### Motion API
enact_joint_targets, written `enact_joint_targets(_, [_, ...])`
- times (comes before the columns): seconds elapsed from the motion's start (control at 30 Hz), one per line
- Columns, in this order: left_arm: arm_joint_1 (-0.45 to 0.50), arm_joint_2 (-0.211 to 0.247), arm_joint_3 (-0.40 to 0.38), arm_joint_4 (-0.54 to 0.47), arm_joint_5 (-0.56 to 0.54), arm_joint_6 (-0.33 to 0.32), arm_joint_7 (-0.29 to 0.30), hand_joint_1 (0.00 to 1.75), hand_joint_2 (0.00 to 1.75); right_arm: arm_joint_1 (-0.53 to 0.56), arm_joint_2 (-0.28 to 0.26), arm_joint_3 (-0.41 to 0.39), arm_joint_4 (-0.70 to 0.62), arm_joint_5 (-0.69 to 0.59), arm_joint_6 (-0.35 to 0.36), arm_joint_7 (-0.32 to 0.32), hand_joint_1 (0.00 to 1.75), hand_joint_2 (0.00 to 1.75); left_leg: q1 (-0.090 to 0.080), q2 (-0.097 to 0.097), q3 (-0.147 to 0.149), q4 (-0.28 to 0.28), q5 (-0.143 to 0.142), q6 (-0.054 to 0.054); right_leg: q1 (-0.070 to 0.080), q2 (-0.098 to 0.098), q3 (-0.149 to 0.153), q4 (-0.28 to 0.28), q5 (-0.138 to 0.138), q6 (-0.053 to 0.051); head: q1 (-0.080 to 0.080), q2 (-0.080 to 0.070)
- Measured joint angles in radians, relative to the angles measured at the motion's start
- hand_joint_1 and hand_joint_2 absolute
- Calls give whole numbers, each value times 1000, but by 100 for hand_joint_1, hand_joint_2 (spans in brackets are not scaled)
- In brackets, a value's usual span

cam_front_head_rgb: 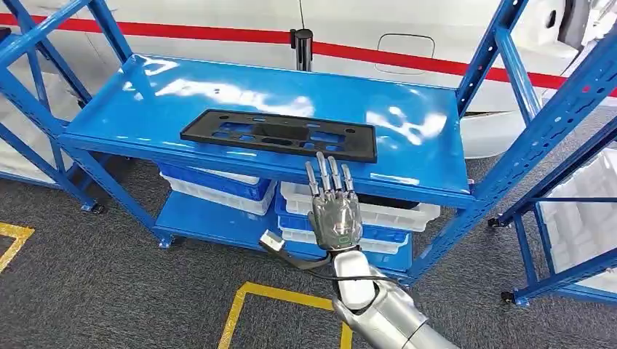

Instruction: Take the parts from the cabinet and place them on the table.

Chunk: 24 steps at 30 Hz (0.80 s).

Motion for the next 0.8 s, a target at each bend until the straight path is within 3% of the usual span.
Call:
enact_joint_targets(0.03, [0,0,0,0,0,0,-1,0,0,0,0,2,0,0,0,0,0,175,0,0,0,0,0,1,1,0,0,0,0,0,-1,0])
enact_joint_targets(0.1, [0,1,-6,0,0,-2,-6,0,0,1,1,11,-5,0,2,-3,0,175,-3,1,0,0,-3,14,-4,1,3,-8,2,4,-1,0])
enact_joint_targets(0.13, [0,-2,-9,0,0,-3,-6,0,0,3,3,12,-11,0,2,-15,0,175,7,7,37,-52,17,26,2,-11,-9,25,-20,9,3,0])
enact_joint_targets(0.17, [0,-3,-8,0,5,13,-4,0,0,24,4,11,-11,0,-29,-84,0,175,11,12,36,-51,13,29,-10,-12,-144,269,-98,16,4,0])
enact_joint_targets(0.2, [0,-7,-8,0,6,16,-3,0,0,29,11,11,-11,0,-31,-104,0,175,16,11,37,-48,9,20,-23,-14,-118,201,-59,40,4,0])
enact_joint_targets(0.27, [0,-10,-8,0,11,23,-3,0,0,29,16,9,-12,0,-35,-126,0,175,26,7,35,-30,-3,1,-39,-14,-36,41,2,69,5,0])
enact_joint_targets(0.3, [0,-10,-8,0,13,26,-3,0,0,29,19,7,-12,0,-37,-133,0,175,23,6,30,-16,-14,-14,-38,-12,-28,20,0,69,10,0])
enact_joint_targets(0.33, [0,-10,-8,-1,16,31,-3,0,0,31,27,6,-13,0,-39,-143,0,175,22,5,27,-6,-26,-24,-33,-7,-19,19,0,44,10,0])
enact_joint_targets(0.43, [0,-14,-8,0,23,37,-3,0,0,31,39,3,-13,0,-39,-156,0,175,32,4,31,-8,-27,-33,-26,-8,-18,26,-3,19,6,0])
enact_joint_targets(0.47, [0,-16,-8,0,23,39,-3,0,0,31,46,3,-13,0,-39,-163,0,175,37,14,32,-3,-32,-37,-28,-9,-13,23,-4,13,5,0])
enact_joint_targets(0.5, [0,-17,-8,0,23,42,-3,0,0,30,52,3,-13,0,-40,-167,0,175,35,42,20,29,-47,-36,-25,-11,-8,23,-6,9,4,0])
enact_joint_targets(0.53, [-1,-17,-8,0,23,44,-3,0,0,30,54,2,-13,0,-40,-169,0,175,33,55,-10,89,-76,-36,-22,-14,-5,23,-8,1,3,0])
enact_joint_targets(0.6, [-1,-18,-8,0,23,45,-2,0,0,32,59,3,-12,0,-40,-169,0,175,32,62,-104,252,-138,-35,-11,-21,-1,23,-16,-11,2,0])
enact_joint_targets(0.63, [-1,-18,-8,0,23,45,-2,0,0,34,59,3,-11,0,-40,-169,0,175,32,62,-140,306,-149,-33,-7,-24,1,23,-19,-15,1,0])
enact_joint_targets(0.67, [0,-18,-8,0,23,45,-2,0,0,35,60,3,-11,0,-40,-170,0,175,32,62,-155,316,-137,-29,-3,-25,5,23,-21,-18,1,0])
enact_joint_targets(0.7, [0,-18,-8,0,23,45,-2,0,0,35,61,3,-11,0,-40,-170,0,175,30,62,-145,277,-99,-21,0,-25,10,23,-27,-20,1,0])
enact_joint_targets(0.77, [0,-18,-8,0,23,45,-2,0,0,34,66,2,-11,0,-40,-170,0,175,20,64,-67,106,0,0,1,-25,26,22,-37,-19,1,0])
enact_joint_targets(0.8, [0,-18,-8,0,23,46,-2,0,0,34,68,2,-11,0,-40,-170,0,175,10,72,-34,37,17,12,0,-25,30,20,-41,-18,1,0])
